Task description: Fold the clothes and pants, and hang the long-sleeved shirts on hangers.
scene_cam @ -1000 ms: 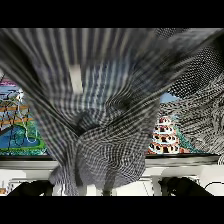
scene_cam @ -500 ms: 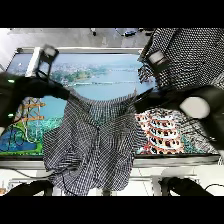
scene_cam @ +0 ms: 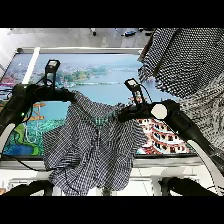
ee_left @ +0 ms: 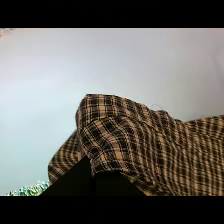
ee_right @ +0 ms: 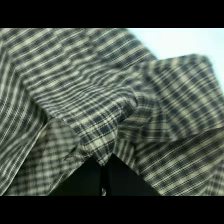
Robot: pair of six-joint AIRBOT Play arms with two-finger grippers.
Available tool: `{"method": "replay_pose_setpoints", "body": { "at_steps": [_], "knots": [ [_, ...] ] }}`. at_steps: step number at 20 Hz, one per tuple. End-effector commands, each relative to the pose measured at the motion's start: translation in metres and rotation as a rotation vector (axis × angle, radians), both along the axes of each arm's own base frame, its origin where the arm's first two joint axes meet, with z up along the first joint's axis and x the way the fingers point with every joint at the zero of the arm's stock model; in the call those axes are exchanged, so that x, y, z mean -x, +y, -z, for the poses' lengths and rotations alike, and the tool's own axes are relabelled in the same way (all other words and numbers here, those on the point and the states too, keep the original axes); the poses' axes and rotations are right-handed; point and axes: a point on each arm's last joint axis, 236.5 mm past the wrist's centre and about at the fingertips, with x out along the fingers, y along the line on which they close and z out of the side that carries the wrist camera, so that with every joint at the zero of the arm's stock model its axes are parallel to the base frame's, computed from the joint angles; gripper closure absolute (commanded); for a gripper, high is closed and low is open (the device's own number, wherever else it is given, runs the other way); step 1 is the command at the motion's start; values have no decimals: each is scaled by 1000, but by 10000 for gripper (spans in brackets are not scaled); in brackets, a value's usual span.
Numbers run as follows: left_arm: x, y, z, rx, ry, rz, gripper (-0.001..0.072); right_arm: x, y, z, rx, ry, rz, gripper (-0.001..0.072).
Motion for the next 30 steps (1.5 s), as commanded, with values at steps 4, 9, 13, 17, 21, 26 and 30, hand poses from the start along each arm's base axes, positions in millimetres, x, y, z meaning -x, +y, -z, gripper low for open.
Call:
{"method": "replay_pose_setpoints", "body": {
  "at_steps": [4, 9, 13, 17, 21, 26, 30],
  "knots": [
    [-2, 39, 0, 12, 29, -95, 190, -18, -10, -2, -43, -14, 67, 678],
    [24, 97, -38, -11, 3, -180, 184, -20, -9, -3, -47, -25, 71, 677],
    [58, 201, -26, -46, 112, -400, 186, -22, -9, -4, -48, -32, 70, 677],
    [95, 263, 12, -38, 212, -550, 187, -22, -9, -4, -39, -43, 53, 677],
    [129, 257, 73, -45, 362, -477, 188, -22, -9, -4, -37, -45, 50, 677],
    [135, 259, 115, -45, 450, -466, 245, -23, -9, -6, -30, -65, 35, 677],
    [134, 250, 145, 6, 530, -444, 246, -26, -9, -7, -34, -76, 39, 676]
  ]
}}
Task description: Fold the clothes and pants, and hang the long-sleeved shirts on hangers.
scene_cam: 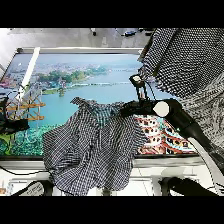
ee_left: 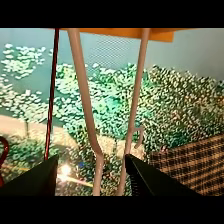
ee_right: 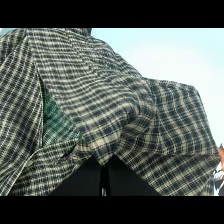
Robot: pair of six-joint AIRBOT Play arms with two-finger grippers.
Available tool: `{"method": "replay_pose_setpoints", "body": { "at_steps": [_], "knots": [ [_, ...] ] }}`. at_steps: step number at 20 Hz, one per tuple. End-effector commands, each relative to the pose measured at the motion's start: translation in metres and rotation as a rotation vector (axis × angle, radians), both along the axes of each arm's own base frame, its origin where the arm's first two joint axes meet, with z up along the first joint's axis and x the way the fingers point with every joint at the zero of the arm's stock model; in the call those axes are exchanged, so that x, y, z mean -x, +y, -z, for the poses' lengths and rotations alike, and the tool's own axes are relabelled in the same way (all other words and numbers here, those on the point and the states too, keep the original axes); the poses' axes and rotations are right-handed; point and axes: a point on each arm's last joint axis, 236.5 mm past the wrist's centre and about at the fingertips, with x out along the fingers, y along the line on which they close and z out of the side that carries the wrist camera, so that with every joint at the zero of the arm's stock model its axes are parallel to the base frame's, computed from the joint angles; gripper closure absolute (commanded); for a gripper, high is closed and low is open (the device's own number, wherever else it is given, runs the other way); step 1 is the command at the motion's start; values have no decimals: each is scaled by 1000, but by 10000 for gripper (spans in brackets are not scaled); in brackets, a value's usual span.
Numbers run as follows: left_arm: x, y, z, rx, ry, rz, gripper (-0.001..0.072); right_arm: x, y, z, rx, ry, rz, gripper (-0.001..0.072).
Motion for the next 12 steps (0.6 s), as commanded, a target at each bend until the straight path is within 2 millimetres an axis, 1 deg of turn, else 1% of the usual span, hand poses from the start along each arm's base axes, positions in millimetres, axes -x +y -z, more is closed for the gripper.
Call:
{"method": "replay_pose_setpoints", "body": {
  "at_steps": [1, 2, 3, 5, 7, 8, 10, 12],
  "knots": [
    [1, -7, 24, 52, 44, 13, 303, -1, 0, -1, 0, -8, 0, 676],
    [-1, -6, 25, 51, 40, 16, 516, -1, 0, -1, 0, -8, 0, 676],
    [-3, -5, 24, 45, 30, 15, 675, -1, 0, -1, 0, -8, 0, 676],
    [-4, -4, 19, 37, 17, 15, 671, -1, 0, -1, -1, -7, 0, 676],
    [-1, -6, 4, 30, 0, 20, 671, -1, 0, -1, -1, -8, 0, 676],
    [0, -8, -11, 20, -20, 25, 671, -1, 0, -1, -1, -8, 0, 677],
    [-1, -8, -51, -24, -101, 34, 671, -2, 0, -1, 0, -8, 0, 677],
    [0, -9, -104, -96, -223, 43, 673, -2, 0, -1, 0, -8, 0, 677]
  ]
}}
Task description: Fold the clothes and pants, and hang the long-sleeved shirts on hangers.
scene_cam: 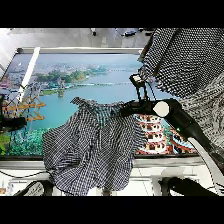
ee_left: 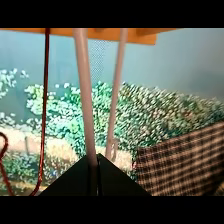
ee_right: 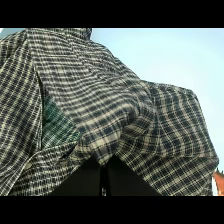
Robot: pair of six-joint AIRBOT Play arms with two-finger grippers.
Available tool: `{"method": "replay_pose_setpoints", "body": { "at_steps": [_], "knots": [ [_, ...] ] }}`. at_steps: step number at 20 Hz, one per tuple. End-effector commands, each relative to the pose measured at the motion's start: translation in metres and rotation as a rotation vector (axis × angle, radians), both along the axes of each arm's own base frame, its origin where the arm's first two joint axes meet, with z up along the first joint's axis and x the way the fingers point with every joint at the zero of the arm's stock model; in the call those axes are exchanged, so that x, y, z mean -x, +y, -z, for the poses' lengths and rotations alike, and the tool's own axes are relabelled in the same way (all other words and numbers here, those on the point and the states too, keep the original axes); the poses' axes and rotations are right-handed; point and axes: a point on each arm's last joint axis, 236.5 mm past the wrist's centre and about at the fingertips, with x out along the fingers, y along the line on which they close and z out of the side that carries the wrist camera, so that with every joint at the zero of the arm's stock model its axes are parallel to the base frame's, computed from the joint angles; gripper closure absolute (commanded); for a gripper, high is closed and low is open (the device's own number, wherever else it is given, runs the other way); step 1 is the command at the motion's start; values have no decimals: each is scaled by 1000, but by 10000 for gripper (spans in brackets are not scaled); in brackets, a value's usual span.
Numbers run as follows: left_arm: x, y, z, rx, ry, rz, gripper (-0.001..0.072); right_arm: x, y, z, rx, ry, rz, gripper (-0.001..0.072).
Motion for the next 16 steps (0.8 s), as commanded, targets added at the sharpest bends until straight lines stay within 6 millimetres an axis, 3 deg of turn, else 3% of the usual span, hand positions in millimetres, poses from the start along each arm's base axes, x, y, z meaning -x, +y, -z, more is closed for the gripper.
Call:
{"method": "replay_pose_setpoints", "body": {
  "at_steps": [1, 4, 5, 7, 9, 10, 13, 16],
  "knots": [
    [7, -5, -81, -110, -179, 40, 673, 0, -1, 0, 3, -1, 0, 677],
    [17, -15, -165, -276, -385, 152, 673, -2, -3, -1, 17, -14, -1, 677],
    [23, -29, -186, -304, -438, 223, 674, -3, -4, -2, 16, -19, 2, 677],
    [35, -80, -214, -245, -536, 401, 674, -10, -7, -6, 0, -35, 29, 677],
    [48, -137, -218, -113, -572, 598, 674, -19, -20, -8, -14, -36, 72, 677],
    [56, -155, -212, -52, -545, 662, 674, -22, -28, -8, -24, -27, 97, 677],
    [78, -186, -185, 67, -399, 824, 674, -32, -52, -9, -64, 4, 171, 677],
    [77, -209, -177, 122, -373, 941, 673, -27, -55, -6, -73, 39, 166, 677]
  ]
}}
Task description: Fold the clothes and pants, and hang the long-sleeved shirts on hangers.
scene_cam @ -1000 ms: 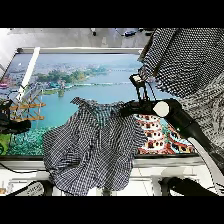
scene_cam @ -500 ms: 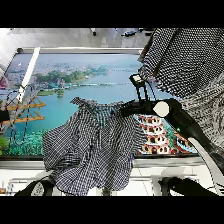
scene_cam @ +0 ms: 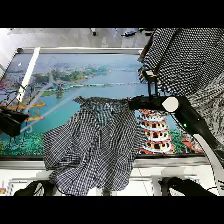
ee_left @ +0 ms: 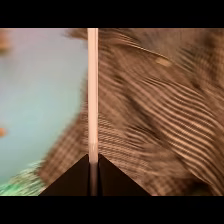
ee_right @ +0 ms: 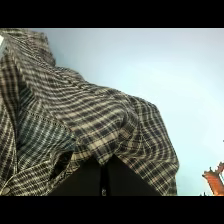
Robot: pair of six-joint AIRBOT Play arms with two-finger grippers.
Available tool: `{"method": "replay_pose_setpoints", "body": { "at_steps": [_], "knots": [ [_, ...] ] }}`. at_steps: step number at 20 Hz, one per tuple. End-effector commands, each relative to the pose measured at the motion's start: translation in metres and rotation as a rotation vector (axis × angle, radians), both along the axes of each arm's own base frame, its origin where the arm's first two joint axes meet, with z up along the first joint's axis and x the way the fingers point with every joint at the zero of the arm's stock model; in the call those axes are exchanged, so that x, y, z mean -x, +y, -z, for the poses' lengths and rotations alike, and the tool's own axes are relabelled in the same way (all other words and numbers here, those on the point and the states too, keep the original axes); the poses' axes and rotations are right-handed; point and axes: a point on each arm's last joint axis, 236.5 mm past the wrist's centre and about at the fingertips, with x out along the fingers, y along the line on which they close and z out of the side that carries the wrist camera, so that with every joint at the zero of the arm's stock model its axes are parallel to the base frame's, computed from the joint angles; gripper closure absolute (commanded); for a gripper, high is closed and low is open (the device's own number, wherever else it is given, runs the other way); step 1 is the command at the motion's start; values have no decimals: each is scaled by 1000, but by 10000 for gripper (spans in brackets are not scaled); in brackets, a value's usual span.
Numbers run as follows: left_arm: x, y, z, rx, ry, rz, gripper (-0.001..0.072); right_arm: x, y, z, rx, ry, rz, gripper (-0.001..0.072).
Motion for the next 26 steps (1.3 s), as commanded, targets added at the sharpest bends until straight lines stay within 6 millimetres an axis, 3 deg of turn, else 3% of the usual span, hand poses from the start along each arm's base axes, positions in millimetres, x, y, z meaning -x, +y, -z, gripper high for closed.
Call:
{"method": "replay_pose_setpoints", "body": {
  "at_steps": [1, 5, 8, 11, 14, 17, 19, 22, 23, 26],
  "knots": [
    [14, -43, 9, 39, 57, 236, 673, 7, -1, 2, -21, 38, -20, 677],
    [14, -79, 26, 63, 127, 404, 673, 14, 13, -2, -49, 35, -75, 677],
    [7, -93, 37, 68, 153, 457, 673, 15, 13, -1, -46, 39, -82, 677],
    [1, -77, 43, 0, 154, 416, 673, 15, 11, 0, -35, 37, -82, 678],
    [-7, -57, 15, -43, 33, 321, 673, 9, 5, 1, -9, 17, -70, 674],
    [10, -56, -27, -55, -120, 301, 673, 0, -3, -1, -8, 4, -7, 674],
    [34, -63, -40, -50, -160, 331, 674, 0, -4, 1, -2, 7, -1, 674],
    [80, -76, -36, -13, -69, 435, 674, 4, -4, 3, -4, 26, -2, 678],
    [86, -77, -34, 0, -36, 438, 673, 5, -4, 3, -4, 32, -5, 677],
    [79, -77, -20, 24, 11, 418, 673, 9, -1, 5, -12, 53, -13, 677]
  ]
}}
